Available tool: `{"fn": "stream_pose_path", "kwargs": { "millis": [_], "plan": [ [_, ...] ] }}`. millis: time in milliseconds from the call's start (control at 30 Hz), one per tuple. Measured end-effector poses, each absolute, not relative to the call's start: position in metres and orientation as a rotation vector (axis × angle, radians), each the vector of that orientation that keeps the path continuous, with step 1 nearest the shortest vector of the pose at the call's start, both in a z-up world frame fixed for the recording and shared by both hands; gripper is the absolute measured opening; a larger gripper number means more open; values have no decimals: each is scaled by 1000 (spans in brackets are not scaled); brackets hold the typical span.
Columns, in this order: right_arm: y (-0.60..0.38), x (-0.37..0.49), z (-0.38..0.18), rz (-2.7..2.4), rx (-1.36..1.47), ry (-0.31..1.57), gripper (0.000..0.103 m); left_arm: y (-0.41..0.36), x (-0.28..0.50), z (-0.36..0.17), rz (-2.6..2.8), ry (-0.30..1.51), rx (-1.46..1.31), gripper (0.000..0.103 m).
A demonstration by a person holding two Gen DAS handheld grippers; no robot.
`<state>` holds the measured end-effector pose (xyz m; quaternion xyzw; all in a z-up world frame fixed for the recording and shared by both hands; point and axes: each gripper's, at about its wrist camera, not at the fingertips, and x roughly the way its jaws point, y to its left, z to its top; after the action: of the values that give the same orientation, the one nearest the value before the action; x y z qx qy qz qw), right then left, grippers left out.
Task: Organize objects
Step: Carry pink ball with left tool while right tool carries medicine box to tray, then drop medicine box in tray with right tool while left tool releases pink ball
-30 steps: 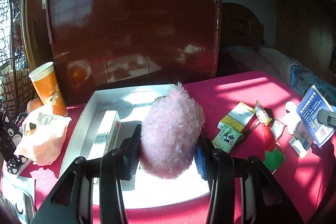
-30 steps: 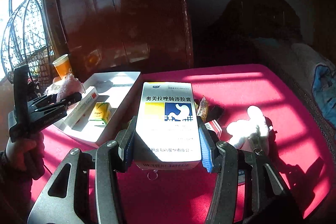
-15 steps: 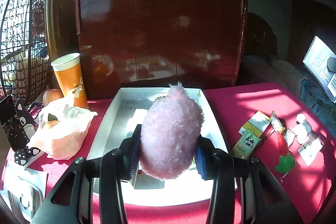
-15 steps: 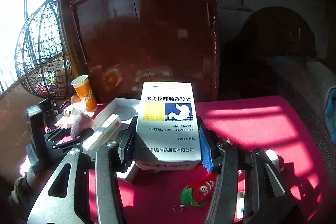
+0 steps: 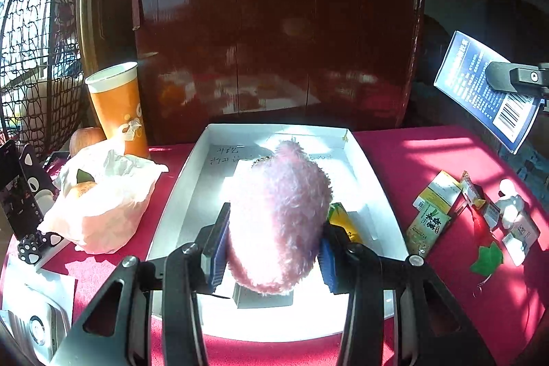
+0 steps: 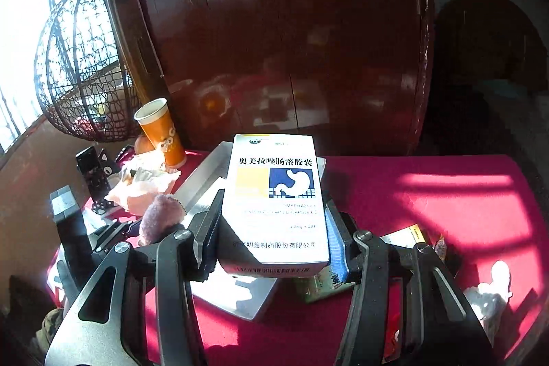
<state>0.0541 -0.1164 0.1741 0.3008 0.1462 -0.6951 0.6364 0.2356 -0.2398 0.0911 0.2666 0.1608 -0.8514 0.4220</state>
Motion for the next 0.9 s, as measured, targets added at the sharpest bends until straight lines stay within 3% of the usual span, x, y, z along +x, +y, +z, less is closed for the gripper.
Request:
{"fn": "stream_pose_path", "kwargs": {
  "millis": [133,400,633,667,733,767,800,900],
  "plan": [
    [-162,54,136,-1579,792,399,51,-256,228,73,-2141,493,713,44],
    [-227,67,72,-1571,875,465,51,-259,215,55,-2114,465,763,44],
    [-248,68,50,-1592,910,446,52,-265,215,52,-2063,443,763,47],
    [-247,68,50,-1584,914,435,54,-265,216,52,-2051,443,758,52],
    [-242,66,52,-1565,925,406,92,-265,220,55,-2020,439,722,88],
    [-238,65,55,-1574,920,386,97,-264,222,58,-2012,432,700,103],
    [-233,64,58,-1592,911,367,103,-262,225,61,-2002,417,668,103],
    [-214,60,73,-1619,886,288,103,-260,232,68,-1960,405,639,103]
  ]
}}
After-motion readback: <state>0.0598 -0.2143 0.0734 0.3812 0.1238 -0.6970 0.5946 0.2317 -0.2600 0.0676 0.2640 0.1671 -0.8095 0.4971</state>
